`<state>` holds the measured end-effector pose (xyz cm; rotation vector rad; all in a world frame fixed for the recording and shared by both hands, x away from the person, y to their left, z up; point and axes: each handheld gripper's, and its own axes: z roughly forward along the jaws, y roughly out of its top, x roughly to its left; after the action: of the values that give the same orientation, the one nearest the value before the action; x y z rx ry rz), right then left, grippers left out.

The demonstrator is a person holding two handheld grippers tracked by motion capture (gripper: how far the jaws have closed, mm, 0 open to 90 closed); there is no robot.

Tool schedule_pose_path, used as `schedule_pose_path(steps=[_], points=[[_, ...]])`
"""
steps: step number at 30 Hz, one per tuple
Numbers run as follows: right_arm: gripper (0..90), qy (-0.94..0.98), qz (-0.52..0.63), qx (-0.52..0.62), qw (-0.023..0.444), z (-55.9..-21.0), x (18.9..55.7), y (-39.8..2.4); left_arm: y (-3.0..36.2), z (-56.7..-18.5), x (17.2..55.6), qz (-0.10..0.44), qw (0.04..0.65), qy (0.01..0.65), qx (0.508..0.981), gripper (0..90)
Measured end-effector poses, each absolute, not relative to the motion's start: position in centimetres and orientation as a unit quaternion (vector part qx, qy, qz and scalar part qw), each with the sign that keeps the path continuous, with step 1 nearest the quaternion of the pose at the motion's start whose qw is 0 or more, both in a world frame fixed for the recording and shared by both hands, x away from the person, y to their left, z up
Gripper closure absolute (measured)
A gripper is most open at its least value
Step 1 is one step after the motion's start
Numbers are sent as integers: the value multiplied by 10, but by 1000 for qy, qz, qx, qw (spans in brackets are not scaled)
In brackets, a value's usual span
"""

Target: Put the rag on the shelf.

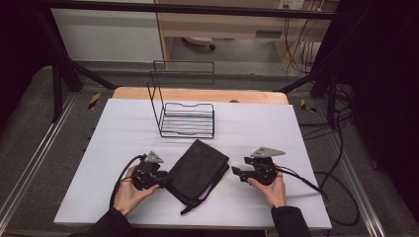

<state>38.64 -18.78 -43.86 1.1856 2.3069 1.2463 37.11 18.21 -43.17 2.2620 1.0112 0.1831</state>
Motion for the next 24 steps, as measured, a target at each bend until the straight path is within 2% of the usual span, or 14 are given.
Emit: schedule_pose_path(steps=[8,11,15,20,24], points=[[622,792,422,429,107,-449,399,-166,176,-431,368,72,307,373,873,811],[689,796,413,431,100,-454,401,-164,174,-429,367,75,299,373,875,837],[834,799,412,429,84,-456,403,-163,178,-426,367,64,304,375,873,848],[873,797,415,432,76,-447,409,-168,186,-421,366,42,321,379,867,850],[875,805,407,421,92,-437,419,-164,188,-421,360,21,329,381,864,850]])
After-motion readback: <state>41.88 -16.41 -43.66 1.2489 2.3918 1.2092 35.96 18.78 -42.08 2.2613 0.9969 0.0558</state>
